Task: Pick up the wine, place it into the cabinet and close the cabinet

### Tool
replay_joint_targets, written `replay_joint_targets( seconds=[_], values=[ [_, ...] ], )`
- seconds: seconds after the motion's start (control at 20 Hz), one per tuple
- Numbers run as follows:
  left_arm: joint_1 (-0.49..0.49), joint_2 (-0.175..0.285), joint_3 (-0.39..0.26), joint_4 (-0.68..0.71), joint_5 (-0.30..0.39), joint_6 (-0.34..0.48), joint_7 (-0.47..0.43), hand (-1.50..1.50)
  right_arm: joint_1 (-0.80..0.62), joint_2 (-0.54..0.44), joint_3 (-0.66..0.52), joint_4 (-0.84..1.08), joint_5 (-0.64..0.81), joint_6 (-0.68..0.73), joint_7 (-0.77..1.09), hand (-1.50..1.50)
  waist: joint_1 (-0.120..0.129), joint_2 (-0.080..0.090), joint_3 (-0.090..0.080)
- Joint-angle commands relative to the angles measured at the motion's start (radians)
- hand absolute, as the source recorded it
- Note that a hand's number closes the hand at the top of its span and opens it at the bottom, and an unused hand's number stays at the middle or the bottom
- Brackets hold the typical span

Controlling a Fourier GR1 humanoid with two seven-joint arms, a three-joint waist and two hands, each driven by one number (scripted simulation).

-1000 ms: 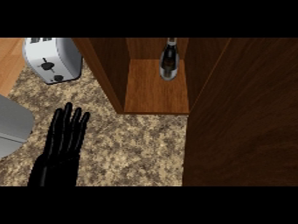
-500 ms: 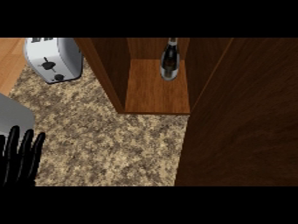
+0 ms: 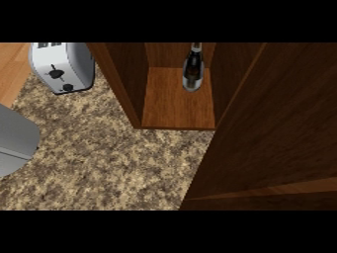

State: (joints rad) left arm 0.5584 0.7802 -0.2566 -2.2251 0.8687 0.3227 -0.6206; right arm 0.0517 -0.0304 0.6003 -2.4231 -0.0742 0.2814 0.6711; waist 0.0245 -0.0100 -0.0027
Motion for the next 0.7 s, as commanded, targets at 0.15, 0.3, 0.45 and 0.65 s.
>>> replay_joint_targets(
  seconds=[0.15, 0.3, 0.45, 0.65],
  values=[
    [0.109, 0.052, 0.182, -0.001, 0.083, -0.152, -0.004, -1.50, -0.299, 0.030, 0.198, 0.086, 0.205, -0.238, 0.071, 1.50, 0.011, 0.001, -0.001],
    [0.164, 0.054, 0.239, 0.049, 0.107, -0.268, -0.024, -1.50, -0.398, 0.030, 0.195, 0.255, 0.235, -0.312, -0.015, 1.50, 0.015, 0.005, 0.000],
    [0.139, 0.041, 0.273, 0.036, 0.129, -0.266, 0.014, -1.50, -0.573, 0.030, 0.193, 0.320, 0.185, -0.448, 0.052, 1.50, 0.005, 0.007, 0.001],
    [0.238, 0.037, 0.355, 0.053, 0.151, -0.391, -0.007, -1.50, -0.702, 0.030, 0.116, 0.520, 0.148, -0.511, -0.036, 1.50, 0.026, 0.009, 0.001]
  ],
)
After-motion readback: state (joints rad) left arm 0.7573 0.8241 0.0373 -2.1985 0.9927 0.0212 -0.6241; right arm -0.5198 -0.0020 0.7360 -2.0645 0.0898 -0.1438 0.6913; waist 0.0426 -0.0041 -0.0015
